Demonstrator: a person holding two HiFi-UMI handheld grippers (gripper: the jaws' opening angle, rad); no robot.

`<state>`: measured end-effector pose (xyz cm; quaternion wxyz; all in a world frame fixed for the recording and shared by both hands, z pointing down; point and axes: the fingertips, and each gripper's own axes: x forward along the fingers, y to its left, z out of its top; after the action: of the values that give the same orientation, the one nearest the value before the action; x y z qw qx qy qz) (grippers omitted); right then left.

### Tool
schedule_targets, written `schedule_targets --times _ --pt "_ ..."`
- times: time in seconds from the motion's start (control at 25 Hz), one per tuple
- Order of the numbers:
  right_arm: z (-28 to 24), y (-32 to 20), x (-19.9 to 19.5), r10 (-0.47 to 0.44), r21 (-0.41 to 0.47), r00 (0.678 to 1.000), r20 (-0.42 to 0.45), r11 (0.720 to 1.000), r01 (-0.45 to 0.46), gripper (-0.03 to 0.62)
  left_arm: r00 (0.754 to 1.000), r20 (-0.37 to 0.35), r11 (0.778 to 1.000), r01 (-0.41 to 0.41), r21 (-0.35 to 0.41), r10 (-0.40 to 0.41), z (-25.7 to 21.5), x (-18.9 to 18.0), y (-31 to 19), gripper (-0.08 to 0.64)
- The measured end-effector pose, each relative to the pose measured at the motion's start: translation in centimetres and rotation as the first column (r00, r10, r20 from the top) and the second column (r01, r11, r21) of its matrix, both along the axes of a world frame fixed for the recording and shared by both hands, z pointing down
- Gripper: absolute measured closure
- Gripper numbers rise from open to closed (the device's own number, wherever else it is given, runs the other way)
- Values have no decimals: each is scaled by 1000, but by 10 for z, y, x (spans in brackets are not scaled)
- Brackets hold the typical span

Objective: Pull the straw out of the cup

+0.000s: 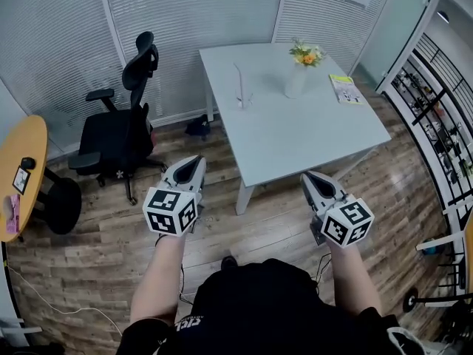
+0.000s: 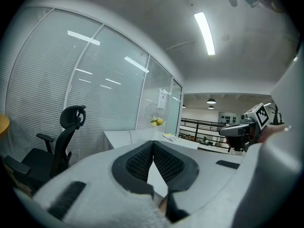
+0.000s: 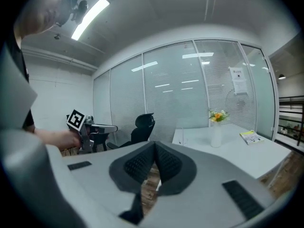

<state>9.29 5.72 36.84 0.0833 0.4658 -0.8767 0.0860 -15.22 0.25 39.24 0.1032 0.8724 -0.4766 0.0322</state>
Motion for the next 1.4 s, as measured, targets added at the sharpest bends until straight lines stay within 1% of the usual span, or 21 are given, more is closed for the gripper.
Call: schedule_targets --times 0.16,0.4,0.64,0.84,1.08,1.24,1.4 --pt "-3 -7 -8 -12 3 1000 0 1000 12 584 1000 -2 1000 -7 0 7 0 -5 -3 551" --pt "-2 -20 -8 -16 9 1000 20 1000 16 582 1000 7 1000 -12 -8 12 3 -4 -12 551" --pt "4 -55 -5 -28 3 998 54 1000 28 581 999 32 1000 -19 -14 20 4 1 -38 551" --pt "13 -106 -1 -50 -9 996 71 999 50 581 999 46 999 -3 -34 5 10 4 -84 551" --pt "31 -178 13 -66 -48 994 89 996 70 581 998 60 997 0 -75 4 27 23 -146 551" --pt "43 -231 19 -90 -80 991 100 992 98 581 998 61 994 13 -109 -7 35 35 -191 551" --pt "51 -276 21 -123 -105 986 115 985 135 581 997 80 991 17 -132 -6 39 48 -231 551"
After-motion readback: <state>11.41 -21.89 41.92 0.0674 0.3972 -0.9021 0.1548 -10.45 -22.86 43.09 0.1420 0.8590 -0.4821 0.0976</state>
